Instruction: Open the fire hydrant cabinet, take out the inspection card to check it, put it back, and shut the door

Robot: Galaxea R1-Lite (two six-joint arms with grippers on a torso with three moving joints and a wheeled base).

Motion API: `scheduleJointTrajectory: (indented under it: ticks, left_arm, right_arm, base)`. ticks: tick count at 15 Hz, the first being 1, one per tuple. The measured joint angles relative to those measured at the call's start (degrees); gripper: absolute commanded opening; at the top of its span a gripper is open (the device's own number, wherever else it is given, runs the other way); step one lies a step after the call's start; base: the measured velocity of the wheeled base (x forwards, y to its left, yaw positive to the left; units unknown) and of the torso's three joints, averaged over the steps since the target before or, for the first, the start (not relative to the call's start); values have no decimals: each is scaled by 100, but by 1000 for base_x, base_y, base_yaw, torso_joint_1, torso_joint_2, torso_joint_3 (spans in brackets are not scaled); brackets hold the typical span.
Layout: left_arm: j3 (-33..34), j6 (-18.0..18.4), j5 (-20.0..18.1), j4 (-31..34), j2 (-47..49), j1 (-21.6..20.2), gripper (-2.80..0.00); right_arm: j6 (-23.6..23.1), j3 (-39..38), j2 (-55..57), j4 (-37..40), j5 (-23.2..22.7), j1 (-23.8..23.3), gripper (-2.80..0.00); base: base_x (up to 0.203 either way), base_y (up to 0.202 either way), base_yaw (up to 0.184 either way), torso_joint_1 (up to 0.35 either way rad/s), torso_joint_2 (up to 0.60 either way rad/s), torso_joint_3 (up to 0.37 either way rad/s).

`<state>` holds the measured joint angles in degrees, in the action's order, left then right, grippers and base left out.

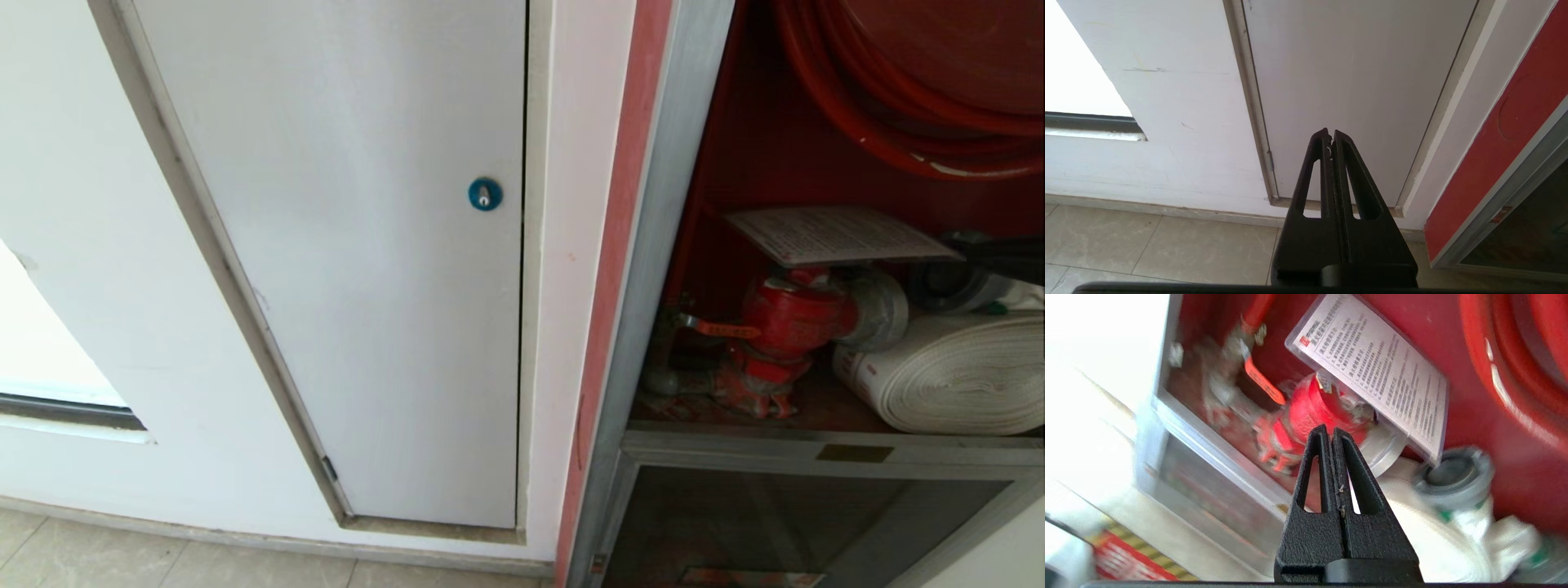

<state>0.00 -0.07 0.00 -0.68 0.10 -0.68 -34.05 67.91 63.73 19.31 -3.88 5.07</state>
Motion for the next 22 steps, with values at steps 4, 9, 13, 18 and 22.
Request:
scheduleJointTrajectory:
  ticks: [4, 9, 13, 18, 22]
  left_arm:
    - [0, 0, 0, 0, 0, 0, -280]
    - [0, 0, 0, 0, 0, 0, -280]
    - [0, 0, 0, 0, 0, 0, -280]
    - [0, -2, 0, 0, 0, 0, -280]
    - [0, 0, 0, 0, 0, 0, -280]
  right_arm:
    - [1338, -133, -311, -22, 0, 0, -280]
    - [3179, -736, -831, -352, -22, -5, -280]
    - [3349, -1815, -1418, -1344, 18, -9, -280]
    - [3996, -2456, -2183, -1513, 34, -9, -280]
    - [4039, -2796, -2712, -1499, 199, -14, -280]
  base:
    - [0, 0, 0, 0, 0, 0]
    - [0, 0, 0, 0, 0, 0]
    - [0, 0, 0, 0, 0, 0]
    - [0, 0, 0, 0, 0, 0]
    - [0, 0, 0, 0, 0, 0]
